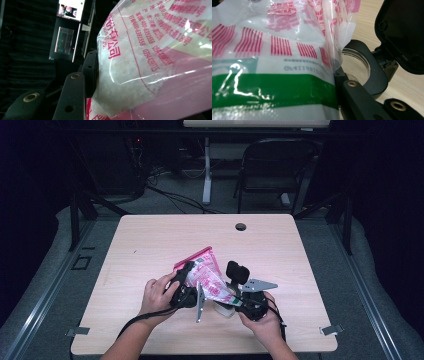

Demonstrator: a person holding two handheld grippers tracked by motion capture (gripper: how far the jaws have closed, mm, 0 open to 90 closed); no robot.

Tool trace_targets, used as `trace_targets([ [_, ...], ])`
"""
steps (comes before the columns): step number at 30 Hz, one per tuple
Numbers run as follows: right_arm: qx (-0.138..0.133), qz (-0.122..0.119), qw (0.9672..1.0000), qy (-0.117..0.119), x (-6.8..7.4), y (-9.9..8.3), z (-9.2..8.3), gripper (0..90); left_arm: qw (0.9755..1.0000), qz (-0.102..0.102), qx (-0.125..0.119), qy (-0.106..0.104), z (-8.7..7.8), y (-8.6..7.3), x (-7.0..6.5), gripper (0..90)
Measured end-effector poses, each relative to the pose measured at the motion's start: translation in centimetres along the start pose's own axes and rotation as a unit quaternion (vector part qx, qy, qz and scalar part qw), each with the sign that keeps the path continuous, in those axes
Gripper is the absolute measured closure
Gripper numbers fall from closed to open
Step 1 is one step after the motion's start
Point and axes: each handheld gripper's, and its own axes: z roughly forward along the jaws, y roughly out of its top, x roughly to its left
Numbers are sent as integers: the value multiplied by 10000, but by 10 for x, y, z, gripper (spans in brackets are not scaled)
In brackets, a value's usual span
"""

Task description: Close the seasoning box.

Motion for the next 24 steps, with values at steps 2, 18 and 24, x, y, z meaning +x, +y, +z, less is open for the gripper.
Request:
trace_targets([
  [2, 2, -5, 10000, -7, 0, 0, 0, 899, 10000, 13, 11, 5, -1, 0, 0, 628],
  [18, 34, -20, 10000, 1, -1, -1, 1, 899, 10000, 11, -51, 59, -2, 2, 1, 631],
  [24, 31, -5, 10000, 2, -1, -1, 1, 899, 10000, 36, -38, 41, -3, 3, 2, 633],
])
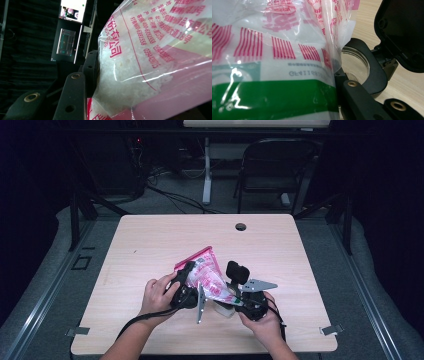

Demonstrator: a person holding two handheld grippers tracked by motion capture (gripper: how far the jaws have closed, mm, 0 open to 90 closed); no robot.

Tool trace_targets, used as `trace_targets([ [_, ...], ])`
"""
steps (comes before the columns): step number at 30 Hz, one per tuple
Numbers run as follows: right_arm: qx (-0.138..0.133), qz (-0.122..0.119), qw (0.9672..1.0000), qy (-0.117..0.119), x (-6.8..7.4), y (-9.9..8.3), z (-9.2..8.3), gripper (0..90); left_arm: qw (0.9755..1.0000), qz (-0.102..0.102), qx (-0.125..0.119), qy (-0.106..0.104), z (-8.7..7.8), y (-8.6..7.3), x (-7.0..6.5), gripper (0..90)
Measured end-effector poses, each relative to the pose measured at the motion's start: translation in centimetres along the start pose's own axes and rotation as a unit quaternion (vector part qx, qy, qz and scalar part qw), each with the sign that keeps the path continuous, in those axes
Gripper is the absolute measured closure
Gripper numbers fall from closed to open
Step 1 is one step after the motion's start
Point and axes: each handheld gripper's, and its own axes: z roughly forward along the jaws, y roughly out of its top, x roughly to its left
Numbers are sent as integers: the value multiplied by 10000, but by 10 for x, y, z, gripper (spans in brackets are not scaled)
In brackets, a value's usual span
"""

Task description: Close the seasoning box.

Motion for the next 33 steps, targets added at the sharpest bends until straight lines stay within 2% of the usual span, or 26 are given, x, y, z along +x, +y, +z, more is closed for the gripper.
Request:
trace_targets([
  [33, 43, -1, 10000, -32, -1, -1, 0, 899, 9999, 133, -14, 48, -3, 3, 1, 646],
])
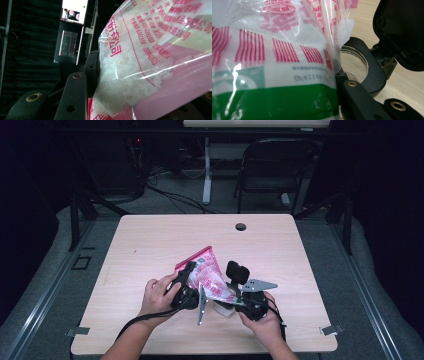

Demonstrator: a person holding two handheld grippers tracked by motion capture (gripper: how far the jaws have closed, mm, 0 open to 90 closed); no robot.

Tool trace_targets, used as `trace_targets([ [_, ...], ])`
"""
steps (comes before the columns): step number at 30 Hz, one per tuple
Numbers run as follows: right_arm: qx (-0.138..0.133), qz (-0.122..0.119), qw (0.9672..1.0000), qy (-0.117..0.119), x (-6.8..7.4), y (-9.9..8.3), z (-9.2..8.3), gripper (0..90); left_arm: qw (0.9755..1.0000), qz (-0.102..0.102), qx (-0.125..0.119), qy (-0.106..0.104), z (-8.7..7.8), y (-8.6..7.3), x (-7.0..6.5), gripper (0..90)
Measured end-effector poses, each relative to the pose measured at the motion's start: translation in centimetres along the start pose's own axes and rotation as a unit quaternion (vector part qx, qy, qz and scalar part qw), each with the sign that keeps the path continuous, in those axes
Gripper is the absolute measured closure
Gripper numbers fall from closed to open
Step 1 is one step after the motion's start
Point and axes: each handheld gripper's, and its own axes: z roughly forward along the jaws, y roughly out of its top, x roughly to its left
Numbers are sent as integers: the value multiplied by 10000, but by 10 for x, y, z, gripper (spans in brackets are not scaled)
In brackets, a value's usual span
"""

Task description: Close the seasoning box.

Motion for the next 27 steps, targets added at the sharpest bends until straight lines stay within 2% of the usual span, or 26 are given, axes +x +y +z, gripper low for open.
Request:
trace_targets([
  [27, -68, 43, 10000, -2, 0, 1, 1, 899, 10000, -27, -7, 42, -2, 1, 3, 652],
])
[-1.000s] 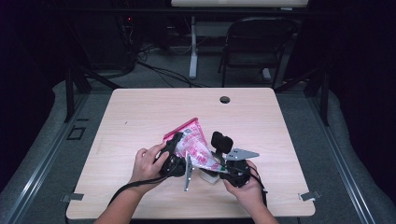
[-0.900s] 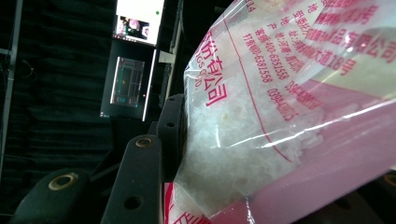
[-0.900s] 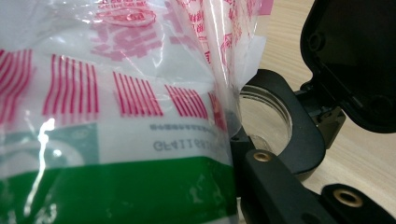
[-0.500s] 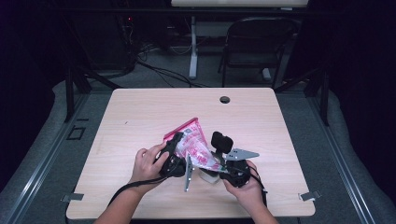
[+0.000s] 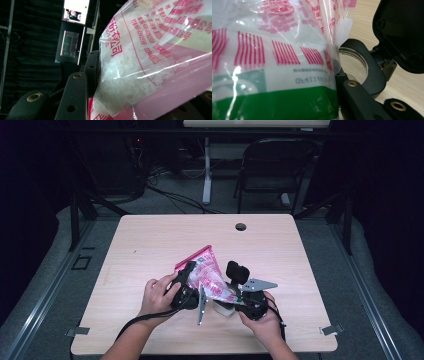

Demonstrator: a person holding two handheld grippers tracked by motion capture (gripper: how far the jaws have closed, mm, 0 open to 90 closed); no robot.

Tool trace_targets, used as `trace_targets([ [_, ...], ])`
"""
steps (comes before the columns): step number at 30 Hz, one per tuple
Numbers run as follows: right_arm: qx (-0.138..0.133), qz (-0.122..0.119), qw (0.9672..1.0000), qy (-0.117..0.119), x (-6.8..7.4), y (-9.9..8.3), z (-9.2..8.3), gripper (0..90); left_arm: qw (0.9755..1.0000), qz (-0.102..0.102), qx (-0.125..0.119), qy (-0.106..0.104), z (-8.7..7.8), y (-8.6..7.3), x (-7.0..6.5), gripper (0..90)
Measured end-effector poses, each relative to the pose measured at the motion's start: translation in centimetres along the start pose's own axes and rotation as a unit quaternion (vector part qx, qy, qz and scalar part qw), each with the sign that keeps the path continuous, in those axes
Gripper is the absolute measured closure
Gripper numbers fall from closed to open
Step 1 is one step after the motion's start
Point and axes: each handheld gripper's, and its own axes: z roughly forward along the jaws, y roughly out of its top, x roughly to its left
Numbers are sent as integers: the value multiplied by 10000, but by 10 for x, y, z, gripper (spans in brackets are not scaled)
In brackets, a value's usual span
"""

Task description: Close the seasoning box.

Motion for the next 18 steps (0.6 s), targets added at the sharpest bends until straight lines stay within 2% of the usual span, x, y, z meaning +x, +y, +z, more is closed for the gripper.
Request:
trace_targets([
  [18, -28, -28, 10000, 25, -1, 2, 1, 899, 10000, 24, 21, 83, -2, 0, 2, 654],
])
